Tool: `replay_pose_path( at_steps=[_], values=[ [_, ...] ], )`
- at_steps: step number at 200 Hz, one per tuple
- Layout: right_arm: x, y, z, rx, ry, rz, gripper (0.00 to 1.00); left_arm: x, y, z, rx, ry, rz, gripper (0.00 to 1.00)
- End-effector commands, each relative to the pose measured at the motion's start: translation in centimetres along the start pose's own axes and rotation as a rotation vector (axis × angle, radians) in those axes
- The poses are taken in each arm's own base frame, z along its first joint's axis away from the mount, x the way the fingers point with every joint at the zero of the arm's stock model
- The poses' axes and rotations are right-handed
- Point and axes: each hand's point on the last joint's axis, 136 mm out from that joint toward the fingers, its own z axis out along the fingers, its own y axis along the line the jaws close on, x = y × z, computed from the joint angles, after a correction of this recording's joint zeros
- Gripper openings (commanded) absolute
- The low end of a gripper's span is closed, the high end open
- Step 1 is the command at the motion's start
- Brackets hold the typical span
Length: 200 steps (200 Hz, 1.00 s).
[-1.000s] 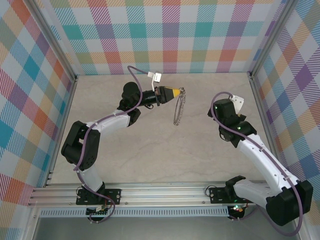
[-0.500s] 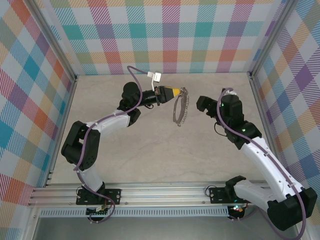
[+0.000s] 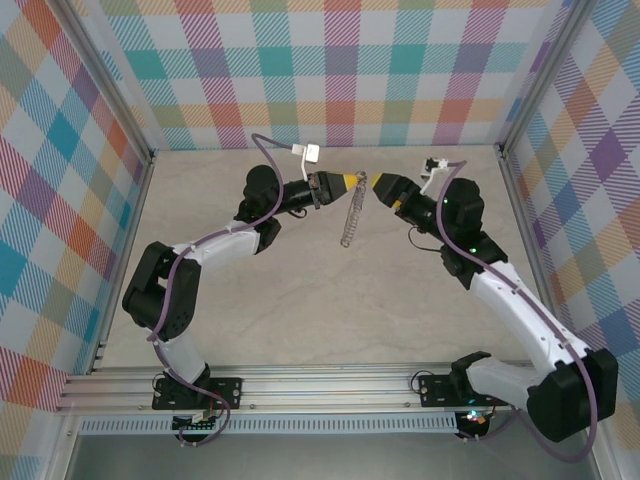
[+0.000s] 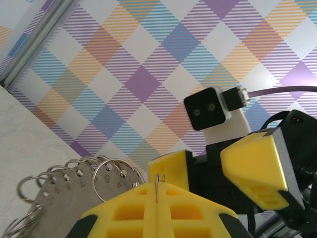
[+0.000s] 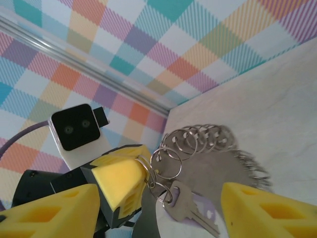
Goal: Put the keys on the keyring
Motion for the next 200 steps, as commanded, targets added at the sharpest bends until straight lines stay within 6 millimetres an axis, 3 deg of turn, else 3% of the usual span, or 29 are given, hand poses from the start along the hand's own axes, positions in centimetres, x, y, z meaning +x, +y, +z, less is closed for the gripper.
replay_pose_path(
  at_steps=[1, 65, 200],
  values=[
    [-0.3, 2.4, 0.5, -0.140, 0.013, 0.005, 0.60, -1.4, -0.9, -0.5, 0.033, -0.056, 0.026, 0.00],
    [0.0, 1.8, 1.8, -0.159, 0.030, 0.004, 0.44, -1.5, -0.7, -0.5, 0.038, -0.059, 0.009, 0.00],
    [0.3, 2.0, 2.8, -0.196, 0.065, 0.006, 0.38, -1.4, -0.3, -0.3, 0.042, -0.059, -0.006, 0.00]
  ],
)
